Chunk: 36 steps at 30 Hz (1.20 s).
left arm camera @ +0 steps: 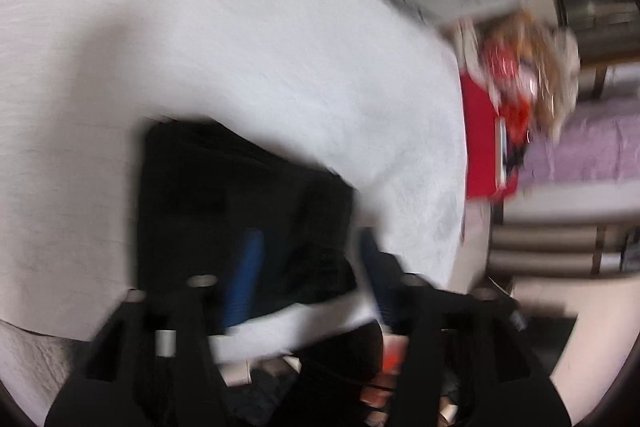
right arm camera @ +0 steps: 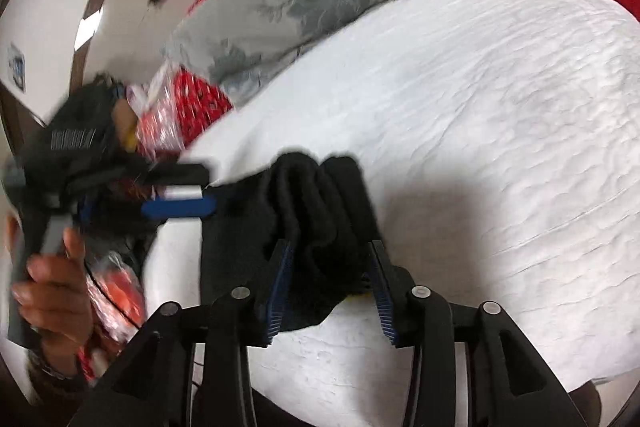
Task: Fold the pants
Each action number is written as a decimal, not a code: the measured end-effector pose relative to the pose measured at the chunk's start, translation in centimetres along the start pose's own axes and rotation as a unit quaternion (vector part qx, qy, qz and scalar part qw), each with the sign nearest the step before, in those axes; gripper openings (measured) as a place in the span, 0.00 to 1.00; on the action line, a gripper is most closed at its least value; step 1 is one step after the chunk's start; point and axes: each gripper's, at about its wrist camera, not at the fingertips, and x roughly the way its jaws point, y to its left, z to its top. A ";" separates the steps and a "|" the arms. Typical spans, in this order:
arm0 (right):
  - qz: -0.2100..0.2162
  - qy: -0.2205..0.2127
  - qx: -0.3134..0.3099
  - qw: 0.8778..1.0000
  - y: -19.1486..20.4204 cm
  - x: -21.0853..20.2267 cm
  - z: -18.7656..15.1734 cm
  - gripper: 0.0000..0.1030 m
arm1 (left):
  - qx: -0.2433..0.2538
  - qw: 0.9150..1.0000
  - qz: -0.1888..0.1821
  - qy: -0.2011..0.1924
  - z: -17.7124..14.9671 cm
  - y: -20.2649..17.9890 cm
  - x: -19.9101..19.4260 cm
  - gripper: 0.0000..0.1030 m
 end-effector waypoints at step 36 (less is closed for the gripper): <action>-0.012 0.079 -0.044 0.996 -0.3 5.2 1.5 0.48 | -0.063 0.994 0.088 -0.027 -6.5 7.7 5.5 0.63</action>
